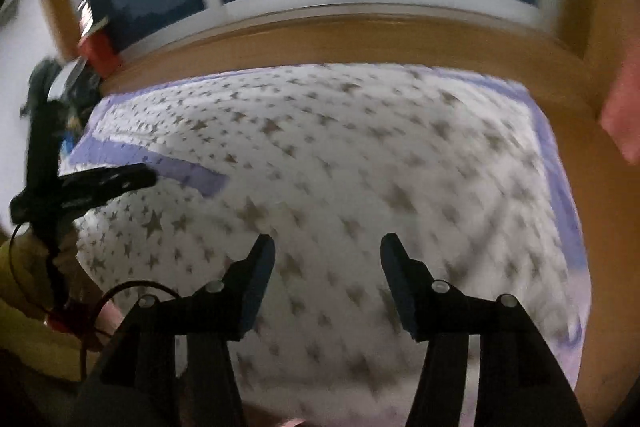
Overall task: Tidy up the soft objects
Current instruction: 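Release the blanket and move both open grippers back from the bed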
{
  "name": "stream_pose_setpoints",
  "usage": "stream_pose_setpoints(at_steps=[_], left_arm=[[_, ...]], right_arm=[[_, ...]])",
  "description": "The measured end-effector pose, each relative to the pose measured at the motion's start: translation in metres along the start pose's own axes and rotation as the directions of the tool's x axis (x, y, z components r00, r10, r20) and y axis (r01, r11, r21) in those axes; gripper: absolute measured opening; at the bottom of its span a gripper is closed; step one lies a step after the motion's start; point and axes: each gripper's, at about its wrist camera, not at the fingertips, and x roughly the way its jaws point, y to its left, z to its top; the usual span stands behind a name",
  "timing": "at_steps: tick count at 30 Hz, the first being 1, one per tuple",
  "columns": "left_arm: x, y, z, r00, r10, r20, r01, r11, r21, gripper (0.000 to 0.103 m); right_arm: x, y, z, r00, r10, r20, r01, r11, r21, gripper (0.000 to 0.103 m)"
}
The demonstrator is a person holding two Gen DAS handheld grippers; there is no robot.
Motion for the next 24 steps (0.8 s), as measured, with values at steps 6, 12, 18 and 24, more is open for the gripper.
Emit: stream_pose_setpoints(at_steps=[6, 12, 18, 24], left_arm=[[-0.025, -0.071, -0.037, 0.999, -0.032, -0.036, 0.034, 0.997, 0.063, 0.047], [-0.014, -0.133, -0.075, 0.996, -0.039, -0.08, 0.048, 0.993, 0.112, 0.047], [-0.003, -0.17, -0.096, 0.996, -0.024, -0.084, 0.037, 0.988, 0.15, 0.047], [0.004, -0.175, -0.096, 0.996, -0.032, -0.088, 0.043, 0.99, 0.131, 0.047]], right_arm=[[-0.035, -0.04, -0.042, 0.999, 0.028, 0.016, -0.028, 1.0, 0.004, 0.056], [-0.056, -0.038, -0.072, 0.999, 0.04, 0.012, -0.035, 0.958, -0.284, 0.056], [-0.044, -0.031, -0.083, 0.997, 0.068, -0.036, -0.076, 0.87, -0.487, 0.056], [-0.014, -0.02, -0.069, 0.976, 0.145, -0.161, -0.213, 0.77, -0.602, 0.056]])
